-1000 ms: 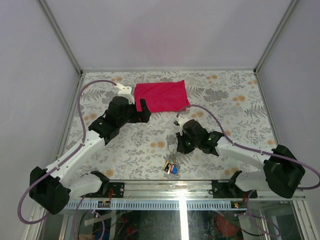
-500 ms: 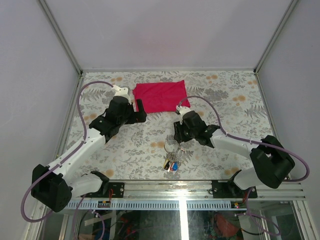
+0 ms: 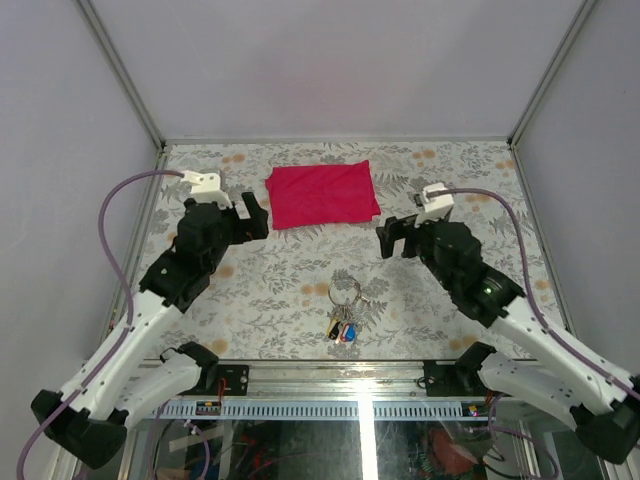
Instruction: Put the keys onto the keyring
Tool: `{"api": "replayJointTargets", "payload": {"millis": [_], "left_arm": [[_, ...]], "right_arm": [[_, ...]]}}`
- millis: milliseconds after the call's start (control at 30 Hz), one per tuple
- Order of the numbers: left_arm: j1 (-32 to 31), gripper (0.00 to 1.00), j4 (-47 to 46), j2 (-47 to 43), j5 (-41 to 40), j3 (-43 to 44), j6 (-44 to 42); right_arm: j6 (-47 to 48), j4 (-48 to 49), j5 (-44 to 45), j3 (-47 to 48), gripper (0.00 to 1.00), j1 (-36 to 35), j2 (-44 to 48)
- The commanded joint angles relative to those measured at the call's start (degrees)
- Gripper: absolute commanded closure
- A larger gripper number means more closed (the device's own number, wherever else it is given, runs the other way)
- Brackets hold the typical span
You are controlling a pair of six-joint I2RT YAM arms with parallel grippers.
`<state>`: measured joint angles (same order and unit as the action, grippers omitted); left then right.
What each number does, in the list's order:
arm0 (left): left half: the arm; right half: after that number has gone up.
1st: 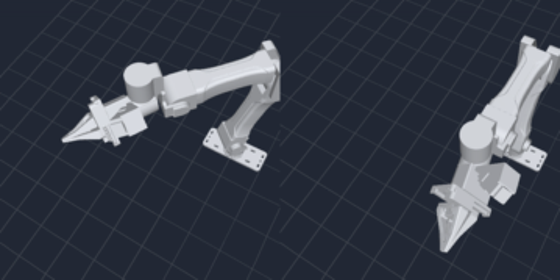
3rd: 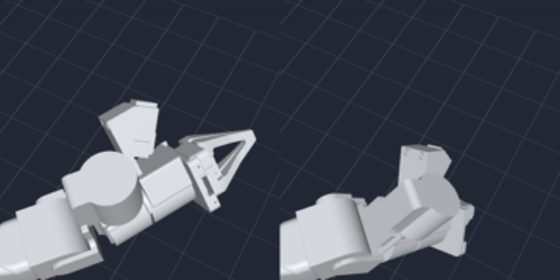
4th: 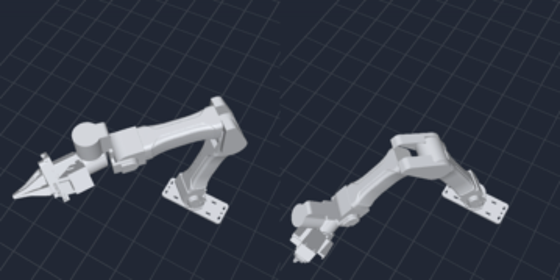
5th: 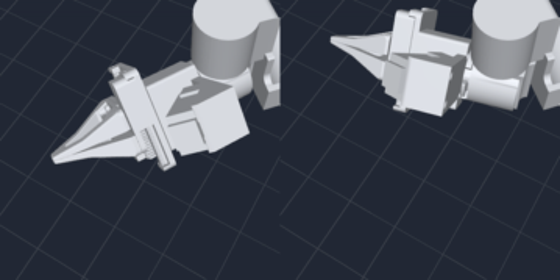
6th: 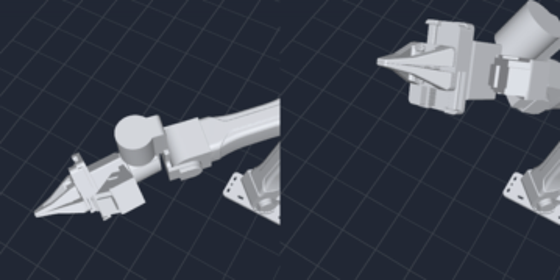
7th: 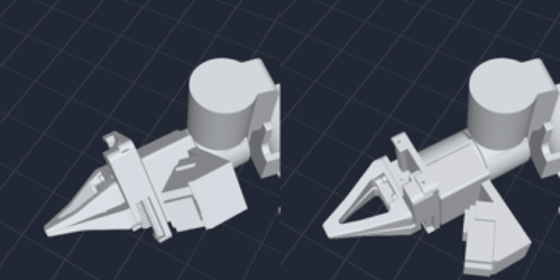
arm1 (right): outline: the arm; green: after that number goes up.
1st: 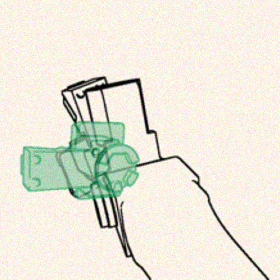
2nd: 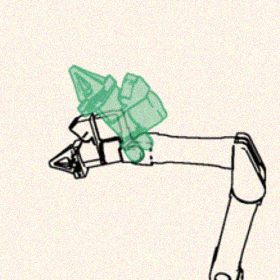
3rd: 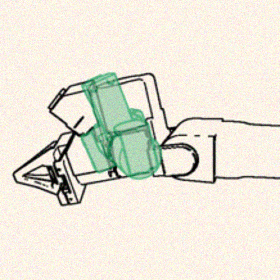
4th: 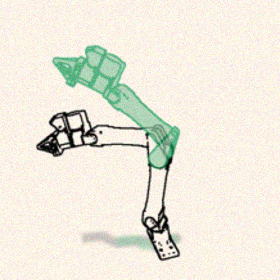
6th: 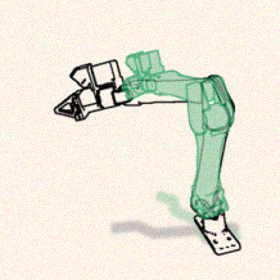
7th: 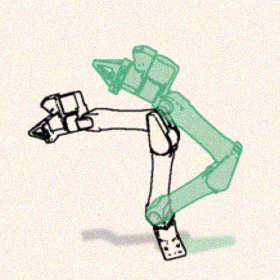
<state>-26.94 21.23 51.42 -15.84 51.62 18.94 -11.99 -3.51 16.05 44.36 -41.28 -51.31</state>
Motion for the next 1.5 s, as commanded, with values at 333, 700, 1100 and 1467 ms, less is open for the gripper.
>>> {"api": "replayJointTargets", "payload": {"millis": [333,700,1100,1467], "left_arm": [[0.4,0.0,-4.1,-13.5,-8.8,-4.5,-2.2],[0.4,0.0,-6.1,-22.0,-12.2,-15.5,2.2],[0.4,0.0,-5.9,-23.2,-10.5,-14.9,-0.1],[0.3,0.0,-5.6,-23.1,-9.9,-14.4,-0.4]], "right_arm": [[8.8,0.4,13.1,-4.4,0.01,0.2,29.7],[8.0,2.2,10.0,-15.5,0.01,0.3,41.0],[9.9,4.1,12.3,-18.0,0.01,0.2,41.6],[11.3,7.7,13.1,-20.5,0.01,0.2,43.1]]}}
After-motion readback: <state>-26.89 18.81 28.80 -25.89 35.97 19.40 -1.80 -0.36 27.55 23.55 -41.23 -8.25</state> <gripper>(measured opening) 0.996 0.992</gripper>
